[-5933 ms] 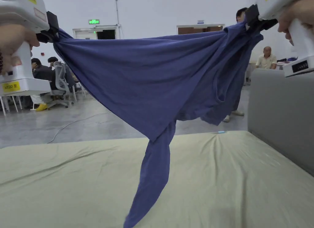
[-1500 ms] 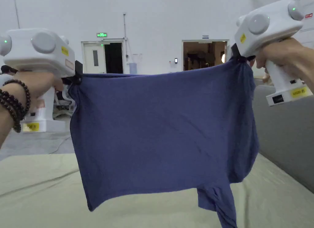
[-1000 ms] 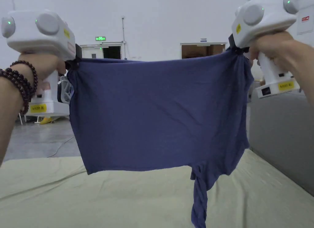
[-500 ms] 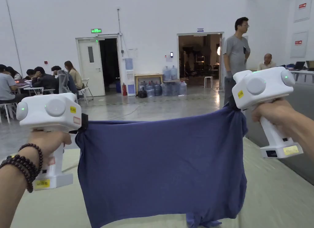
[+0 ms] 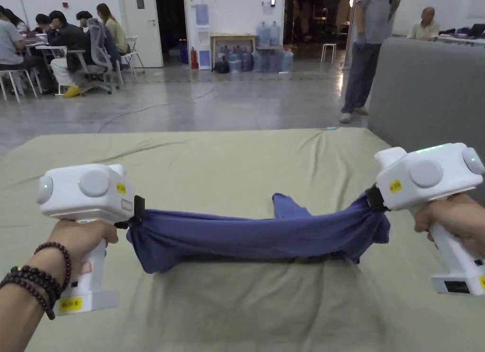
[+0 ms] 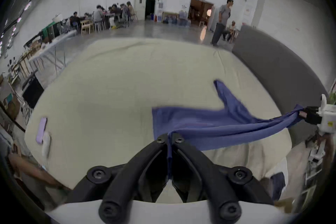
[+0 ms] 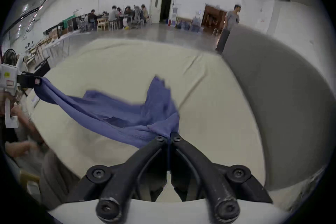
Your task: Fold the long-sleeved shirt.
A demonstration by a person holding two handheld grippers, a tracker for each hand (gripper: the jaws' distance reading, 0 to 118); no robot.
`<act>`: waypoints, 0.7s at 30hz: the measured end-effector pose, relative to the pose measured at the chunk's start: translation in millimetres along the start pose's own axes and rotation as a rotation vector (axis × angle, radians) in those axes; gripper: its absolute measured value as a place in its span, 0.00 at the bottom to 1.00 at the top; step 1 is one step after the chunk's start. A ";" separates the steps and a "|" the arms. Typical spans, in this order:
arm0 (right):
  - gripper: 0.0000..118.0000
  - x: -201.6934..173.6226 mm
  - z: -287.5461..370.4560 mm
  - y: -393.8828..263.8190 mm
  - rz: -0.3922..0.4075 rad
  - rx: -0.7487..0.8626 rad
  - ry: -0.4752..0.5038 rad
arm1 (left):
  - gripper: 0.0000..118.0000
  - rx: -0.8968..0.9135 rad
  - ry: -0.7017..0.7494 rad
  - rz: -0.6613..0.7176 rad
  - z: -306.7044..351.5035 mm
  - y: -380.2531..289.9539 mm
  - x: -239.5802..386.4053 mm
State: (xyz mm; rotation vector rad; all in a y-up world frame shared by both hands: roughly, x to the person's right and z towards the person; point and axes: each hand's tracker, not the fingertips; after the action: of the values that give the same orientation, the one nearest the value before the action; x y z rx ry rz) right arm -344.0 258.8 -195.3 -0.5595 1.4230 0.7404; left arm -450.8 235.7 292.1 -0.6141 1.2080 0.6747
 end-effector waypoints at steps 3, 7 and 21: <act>0.00 -10.0 -17.9 -67.3 0.016 -0.138 0.064 | 0.00 -0.157 0.007 -0.001 -19.6 -63.8 -11.3; 0.00 -23.2 -32.8 -128.8 0.067 -0.288 0.123 | 0.00 -0.228 0.014 -0.049 -30.2 -122.4 -20.5; 0.93 -21.2 -48.0 -165.2 0.059 -0.345 0.157 | 0.85 -0.284 -0.030 -0.079 -20.1 -153.3 -24.9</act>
State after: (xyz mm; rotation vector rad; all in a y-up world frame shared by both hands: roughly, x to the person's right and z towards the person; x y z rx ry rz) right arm -253.3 111.2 -192.4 -0.8606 1.4696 1.0174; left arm -353.6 116.6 322.0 -0.8814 1.0622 0.7923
